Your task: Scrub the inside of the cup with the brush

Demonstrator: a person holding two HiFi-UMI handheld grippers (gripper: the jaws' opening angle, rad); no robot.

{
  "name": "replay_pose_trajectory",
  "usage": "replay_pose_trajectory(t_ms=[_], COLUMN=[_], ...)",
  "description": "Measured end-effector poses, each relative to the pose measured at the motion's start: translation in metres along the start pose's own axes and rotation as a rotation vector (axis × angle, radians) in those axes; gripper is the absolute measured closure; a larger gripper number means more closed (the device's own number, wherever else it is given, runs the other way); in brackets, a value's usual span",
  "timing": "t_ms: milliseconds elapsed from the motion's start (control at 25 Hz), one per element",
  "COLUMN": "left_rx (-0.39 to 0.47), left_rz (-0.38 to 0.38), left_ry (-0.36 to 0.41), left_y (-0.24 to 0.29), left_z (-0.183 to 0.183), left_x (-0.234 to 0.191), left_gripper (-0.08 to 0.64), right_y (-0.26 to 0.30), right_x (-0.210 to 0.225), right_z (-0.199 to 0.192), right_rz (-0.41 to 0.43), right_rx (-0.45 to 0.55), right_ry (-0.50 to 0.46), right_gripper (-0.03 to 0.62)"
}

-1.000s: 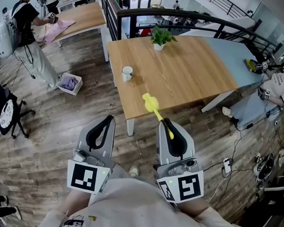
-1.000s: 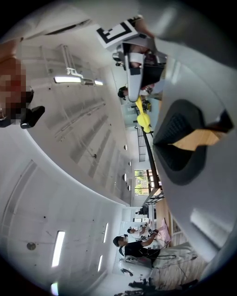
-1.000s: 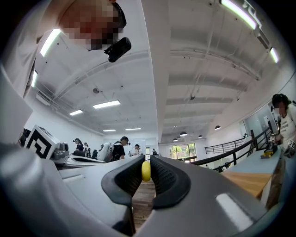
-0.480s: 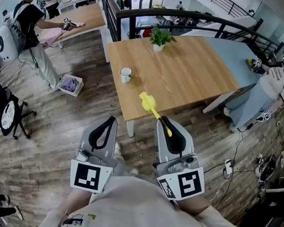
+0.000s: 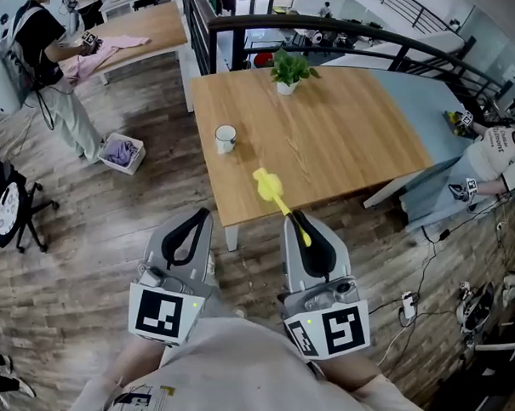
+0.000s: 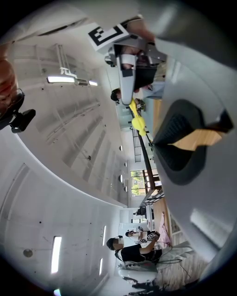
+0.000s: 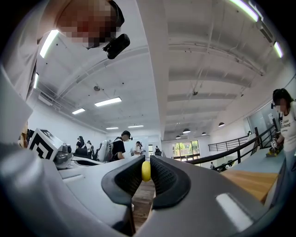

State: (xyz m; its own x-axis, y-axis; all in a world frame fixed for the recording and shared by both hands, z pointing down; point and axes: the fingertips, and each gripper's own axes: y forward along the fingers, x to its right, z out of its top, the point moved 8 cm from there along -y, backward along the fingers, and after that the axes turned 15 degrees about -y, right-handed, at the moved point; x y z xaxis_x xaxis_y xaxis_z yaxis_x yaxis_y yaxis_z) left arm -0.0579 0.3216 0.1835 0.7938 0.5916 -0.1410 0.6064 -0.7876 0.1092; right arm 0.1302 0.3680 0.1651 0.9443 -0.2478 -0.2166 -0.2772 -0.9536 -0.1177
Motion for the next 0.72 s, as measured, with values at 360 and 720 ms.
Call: replay_pose_trajectory(t_ms=[360,720], left_rx=[-0.032,-0.058], left_rz=[-0.015,-0.039], left_ry=[-0.013,-0.037], left_y=[0.041,0.093], left_z=[-0.003,0.01], left_x=[-0.047,-0.115], left_gripper=[0.557,0.557], right_y=[0.061,0.138], right_x=[-0.003,-0.002], right_z=[-0.013,-0.017], right_rz=[0.014,-0.03], right_rx=[-0.017,-0.049], right_ry=[-0.002,-0.015], right_gripper=[0.557,0.557])
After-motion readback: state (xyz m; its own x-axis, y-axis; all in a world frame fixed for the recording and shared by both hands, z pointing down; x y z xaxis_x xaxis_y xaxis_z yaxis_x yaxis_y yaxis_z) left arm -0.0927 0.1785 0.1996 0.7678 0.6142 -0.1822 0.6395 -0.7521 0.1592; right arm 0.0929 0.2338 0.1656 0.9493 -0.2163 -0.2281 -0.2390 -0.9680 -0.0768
